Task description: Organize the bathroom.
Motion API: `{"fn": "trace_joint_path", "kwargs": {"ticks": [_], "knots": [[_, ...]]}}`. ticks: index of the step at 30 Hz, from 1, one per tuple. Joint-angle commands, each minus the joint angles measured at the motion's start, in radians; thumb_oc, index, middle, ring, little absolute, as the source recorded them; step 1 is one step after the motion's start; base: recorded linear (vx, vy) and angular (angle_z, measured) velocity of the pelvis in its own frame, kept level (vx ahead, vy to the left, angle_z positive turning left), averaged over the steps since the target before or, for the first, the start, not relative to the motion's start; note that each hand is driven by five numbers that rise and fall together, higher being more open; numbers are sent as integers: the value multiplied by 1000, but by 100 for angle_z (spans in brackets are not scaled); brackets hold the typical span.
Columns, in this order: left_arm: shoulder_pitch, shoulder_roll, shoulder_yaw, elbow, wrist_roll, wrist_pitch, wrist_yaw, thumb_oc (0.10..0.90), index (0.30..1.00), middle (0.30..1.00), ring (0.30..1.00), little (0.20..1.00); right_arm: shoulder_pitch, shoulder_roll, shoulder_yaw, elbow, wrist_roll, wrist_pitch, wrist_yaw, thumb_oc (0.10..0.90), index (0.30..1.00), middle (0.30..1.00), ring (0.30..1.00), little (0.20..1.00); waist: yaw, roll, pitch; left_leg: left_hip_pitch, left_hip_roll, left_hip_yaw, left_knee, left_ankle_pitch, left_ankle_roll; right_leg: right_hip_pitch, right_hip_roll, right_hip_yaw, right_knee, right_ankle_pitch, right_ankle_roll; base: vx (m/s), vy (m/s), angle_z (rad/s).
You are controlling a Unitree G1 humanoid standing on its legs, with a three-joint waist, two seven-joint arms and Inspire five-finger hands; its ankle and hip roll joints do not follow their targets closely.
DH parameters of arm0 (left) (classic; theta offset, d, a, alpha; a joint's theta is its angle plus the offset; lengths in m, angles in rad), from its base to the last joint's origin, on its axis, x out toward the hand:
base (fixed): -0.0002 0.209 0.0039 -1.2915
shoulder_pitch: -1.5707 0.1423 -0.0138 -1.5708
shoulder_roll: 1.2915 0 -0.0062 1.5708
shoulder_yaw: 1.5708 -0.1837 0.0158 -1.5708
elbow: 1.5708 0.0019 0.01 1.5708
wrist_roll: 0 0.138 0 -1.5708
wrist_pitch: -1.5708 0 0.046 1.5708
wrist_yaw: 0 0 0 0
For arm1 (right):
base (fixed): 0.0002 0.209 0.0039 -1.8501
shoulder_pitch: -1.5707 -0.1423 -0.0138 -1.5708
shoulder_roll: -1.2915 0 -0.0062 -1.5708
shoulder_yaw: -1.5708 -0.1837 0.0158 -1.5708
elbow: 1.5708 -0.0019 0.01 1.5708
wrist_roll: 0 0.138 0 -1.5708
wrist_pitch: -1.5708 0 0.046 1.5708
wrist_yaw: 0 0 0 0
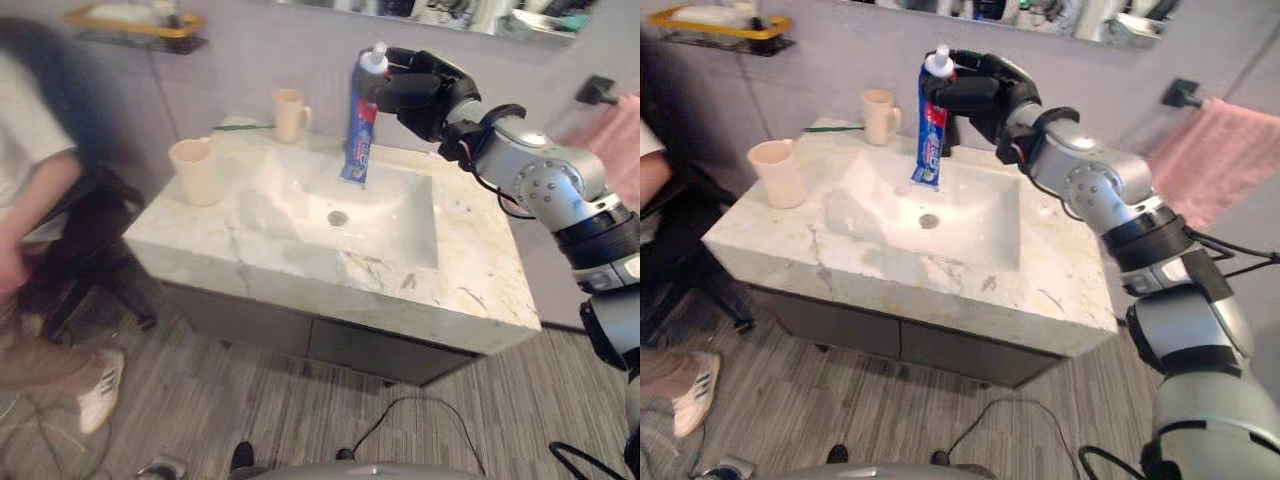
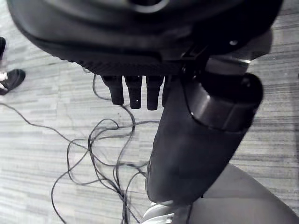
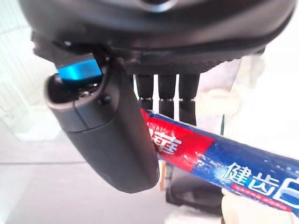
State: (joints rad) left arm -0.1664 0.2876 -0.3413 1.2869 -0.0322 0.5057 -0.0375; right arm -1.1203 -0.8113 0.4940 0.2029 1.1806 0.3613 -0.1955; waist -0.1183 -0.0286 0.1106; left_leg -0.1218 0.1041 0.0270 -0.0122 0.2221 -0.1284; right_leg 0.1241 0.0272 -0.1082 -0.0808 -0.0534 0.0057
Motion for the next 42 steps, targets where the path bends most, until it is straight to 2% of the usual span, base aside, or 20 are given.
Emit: {"fn": "trace_joint_path", "kwargs": {"ticks": [1,2,3,6,9,19,20,22,23,24,25,26,27,28,29,30,31,35,42], "knots": [[51,51,-53,60,12,62,-41,800,900,900,900,900,-201,104,-72,78,-42,-169,72,400,300,300,300,300,53,-67,-69,27,27,153,249,-229,11,-81,-48,55,142,-1,63,-110,51,145],[50,42,-58,58,4,69,-35,800,900,900,900,900,-185,119,-79,82,-53,-179,92,400,300,300,300,300,49,-65,-66,30,0,162,296,-270,20,-89,-52,44,138,14,66,-73,55,30],[49,38,-62,58,15,77,-30,800,900,900,900,900,-150,143,-100,66,-89,-186,112,400,300,300,300,300,41,-56,-69,66,-40,175,280,-304,29,-109,-52,29,141,29,78,-56,58,11],[43,48,-70,48,19,104,-35,800,900,900,900,900,-98,186,-114,10,-108,-193,104,400,300,300,300,300,24,-26,-74,143,-75,184,158,-296,47,-125,-35,40,148,30,92,22,87,61],[18,62,-72,38,16,122,-38,800,900,900,900,900,-14,221,-147,-105,-124,-185,78,400,300,300,300,300,8,-1,-77,180,-103,173,54,-276,80,-162,-44,53,168,45,120,15,80,71],[22,74,-38,46,20,111,-23,800,900,900,900,900,116,311,-169,-239,-247,-204,70,400,300,300,300,300,7,21,-58,192,-113,213,16,-269,117,-191,-71,58,210,52,150,13,71,-1],[23,74,-28,53,35,99,-25,800,900,900,900,900,139,321,-175,-253,-266,-217,72,400,300,300,300,300,14,30,-47,178,-111,223,36,-275,133,-210,-86,42,324,13,148,-13,58,-21],[24,77,-25,59,44,90,-25,800,900,900,900,900,142,317,-181,-255,-267,-222,79,400,300,300,300,300,15,42,-43,168,-102,222,46,-277,141,-245,-90,45,428,6,146,-10,44,-41],[24,77,-23,60,46,89,-25,800,900,900,900,900,142,315,-183,-255,-263,-222,82,400,300,300,300,300,14,43,-41,167,-102,220,49,-280,143,-258,-95,50,451,9,148,29,28,-38],[20,81,-23,62,50,92,-32,800,900,900,900,900,143,317,-191,-257,-269,-220,93,400,300,300,300,300,4,43,-34,174,-105,204,56,-293,150,-299,-115,76,457,45,158,78,-16,-17],[12,83,-30,66,53,96,-45,800,900,900,900,900,147,328,-191,-260,-287,-215,94,400,300,300,300,300,-3,41,-31,184,-110,194,53,-296,151,-311,-122,91,404,65,168,126,-55,-9],[5,79,-37,69,59,101,-50,800,900,900,900,900,149,333,-184,-262,-300,-216,88,400,300,300,300,300,-10,34,-29,195,-121,180,50,-304,151,-314,-130,118,321,113,182,191,-121,4],[4,73,-47,72,47,102,-37,800,900,900,900,900,148,331,-176,-270,-299,-221,78,400,300,300,300,300,-26,19,-23,215,-137,161,50,-328,151,-335,-125,177,189,197,200,153,-98,9],[5,72,-47,73,43,101,-33,800,900,900,900,900,148,331,-175,-271,-298,-222,76,400,300,300,300,300,-28,19,-21,218,-137,159,53,-333,151,-338,-123,184,182,201,201,156,-100,1],[14,71,-46,70,42,95,-22,800,900,900,900,900,144,327,-179,-281,-288,-221,67,400,300,300,300,300,-43,15,-12,232,-132,159,59,-351,154,-357,-107,223,180,200,199,65,-40,0],[14,71,-45,69,40,95,-20,800,900,900,900,900,144,327,-179,-281,-287,-222,65,400,300,300,300,300,-43,15,-11,233,-132,159,59,-352,154,-357,-107,223,181,200,199,113,-68,15],[11,67,-48,63,63,95,-24,800,900,900,900,900,143,337,-179,-289,-316,-205,40,400,300,300,300,300,-56,6,-19,222,-138,150,85,-370,161,-331,-101,279,159,191,189,80,-64,46],[26,42,-44,62,80,76,-24,800,900,900,900,900,142,305,-190,-235,-314,-242,85,400,300,300,300,300,-52,0,-45,200,-131,144,102,-354,145,-266,-83,283,130,168,170,114,-67,77],[25,39,-39,73,130,82,-43,800,900,900,900,900,133,306,-202,-222,-348,-268,75,400,300,300,300,300,-51,-7,-57,215,-132,157,66,-346,153,-279,-82,279,116,187,188,63,-30,0]]}}
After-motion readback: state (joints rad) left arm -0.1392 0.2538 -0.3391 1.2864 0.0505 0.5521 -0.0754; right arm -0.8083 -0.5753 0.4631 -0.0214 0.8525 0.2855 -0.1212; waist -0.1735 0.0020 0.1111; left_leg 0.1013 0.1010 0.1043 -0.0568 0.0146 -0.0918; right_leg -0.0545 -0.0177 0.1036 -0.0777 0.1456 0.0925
